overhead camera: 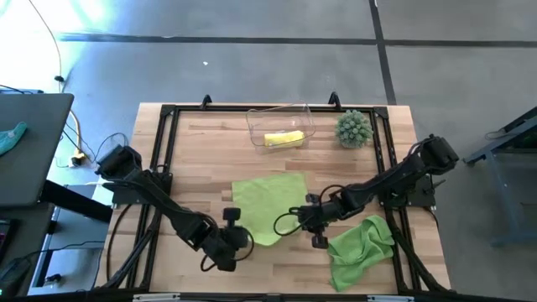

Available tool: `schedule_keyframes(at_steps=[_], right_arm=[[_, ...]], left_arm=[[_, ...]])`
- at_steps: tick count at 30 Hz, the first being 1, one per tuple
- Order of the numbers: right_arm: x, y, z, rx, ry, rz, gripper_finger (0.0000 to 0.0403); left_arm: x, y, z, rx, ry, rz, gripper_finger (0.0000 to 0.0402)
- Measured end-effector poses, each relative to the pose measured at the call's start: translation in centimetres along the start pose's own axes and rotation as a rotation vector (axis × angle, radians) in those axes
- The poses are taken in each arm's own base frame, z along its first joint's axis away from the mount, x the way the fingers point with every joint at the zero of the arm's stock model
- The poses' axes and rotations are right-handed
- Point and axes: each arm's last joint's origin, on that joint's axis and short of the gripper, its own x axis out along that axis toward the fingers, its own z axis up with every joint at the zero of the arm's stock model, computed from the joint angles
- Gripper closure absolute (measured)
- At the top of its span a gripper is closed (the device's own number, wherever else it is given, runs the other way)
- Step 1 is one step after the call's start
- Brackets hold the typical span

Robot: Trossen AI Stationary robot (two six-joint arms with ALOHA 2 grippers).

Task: Roll microfiber towels into tight, uniform cylinder then place into a basket
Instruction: Fold the light green microfiber towel

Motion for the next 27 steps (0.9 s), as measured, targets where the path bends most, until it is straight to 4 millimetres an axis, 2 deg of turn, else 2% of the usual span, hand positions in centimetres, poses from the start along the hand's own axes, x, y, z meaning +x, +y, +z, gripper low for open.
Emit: schedule_keyframes(at_steps=[7,13,17,21,24,27], right_arm=[[-0.1,1.1,-0.4,0.011,0.079,0.188,0.0327],[-0.3,2.5,-1.2,0.060,0.179,0.351,0.0314],[-0.2,2.7,-1.3,-0.020,0.116,0.236,0.0314],[-0.1,2.9,-1.6,-0.207,0.033,0.043,0.0314],[0.0,3.7,-2.4,-0.327,0.018,-0.024,0.0311],[0.0,4.5,-2.9,-0.358,0.014,-0.021,0.0302]], left_arm=[[0.1,0.0,0.1,-0.041,0.028,-0.079,0.0401],[0.1,-0.2,0.0,-0.078,0.064,-0.136,0.0401],[0.0,-0.4,0.0,-0.102,0.082,-0.181,0.0401],[0.0,-0.4,0.1,-0.104,0.075,-0.186,0.0401],[-0.1,-0.6,0.0,-0.100,0.075,-0.193,0.0401],[-0.2,-0.8,0.0,-0.097,0.069,-0.206,0.0401]])
